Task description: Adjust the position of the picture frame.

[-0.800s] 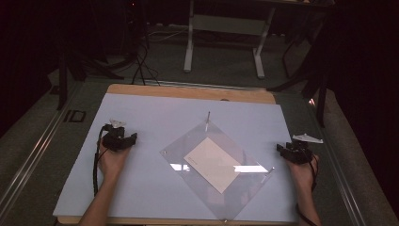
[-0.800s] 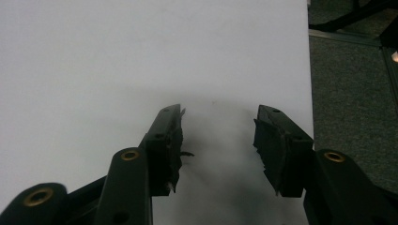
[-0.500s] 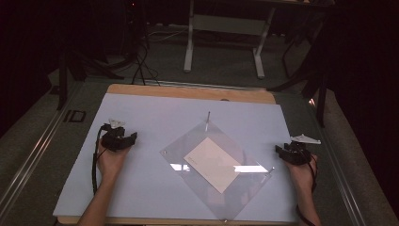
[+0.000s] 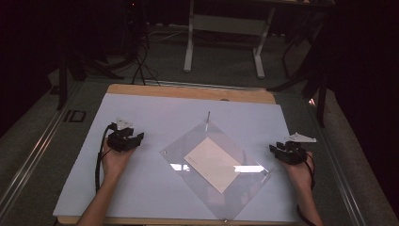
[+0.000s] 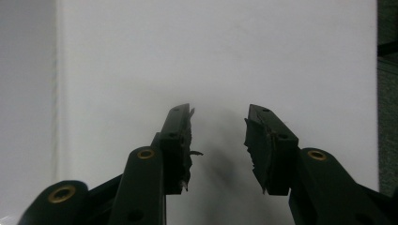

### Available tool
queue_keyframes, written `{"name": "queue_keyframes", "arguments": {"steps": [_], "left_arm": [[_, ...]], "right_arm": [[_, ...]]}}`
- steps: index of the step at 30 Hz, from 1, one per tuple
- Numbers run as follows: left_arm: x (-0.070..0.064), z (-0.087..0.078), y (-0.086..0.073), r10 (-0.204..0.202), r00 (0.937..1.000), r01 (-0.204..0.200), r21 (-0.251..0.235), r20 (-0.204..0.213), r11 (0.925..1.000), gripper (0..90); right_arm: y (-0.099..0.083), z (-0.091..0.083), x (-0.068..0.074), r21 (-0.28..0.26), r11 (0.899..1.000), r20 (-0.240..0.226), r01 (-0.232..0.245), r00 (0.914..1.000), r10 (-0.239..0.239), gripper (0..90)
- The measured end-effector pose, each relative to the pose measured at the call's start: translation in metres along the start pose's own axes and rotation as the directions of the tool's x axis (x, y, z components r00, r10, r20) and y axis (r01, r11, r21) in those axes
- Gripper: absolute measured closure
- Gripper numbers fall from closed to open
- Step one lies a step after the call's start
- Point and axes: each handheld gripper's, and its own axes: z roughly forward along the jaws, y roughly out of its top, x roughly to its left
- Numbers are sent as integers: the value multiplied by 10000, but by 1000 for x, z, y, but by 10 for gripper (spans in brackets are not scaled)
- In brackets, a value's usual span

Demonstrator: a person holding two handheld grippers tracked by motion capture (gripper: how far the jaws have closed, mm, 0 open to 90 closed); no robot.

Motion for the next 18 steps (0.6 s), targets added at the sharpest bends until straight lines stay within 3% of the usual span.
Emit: {"name": "queue_keyframes", "arguments": {"steps": [6,10,18], "left_arm": [[-7,1,6,322,9986,-324,38,410,9995,512],[-11,2,9,338,9970,-336,-44,690,9994,512],[-22,8,19,819,9899,-817,-67,1157,9966,512]], "right_arm": [[1,-9,7,-109,9997,-229,196,9995,-198,605],[4,-15,11,-245,9993,-377,281,9989,-290,605],[6,-24,21,-382,9979,-681,515,9962,-540,600]]}}
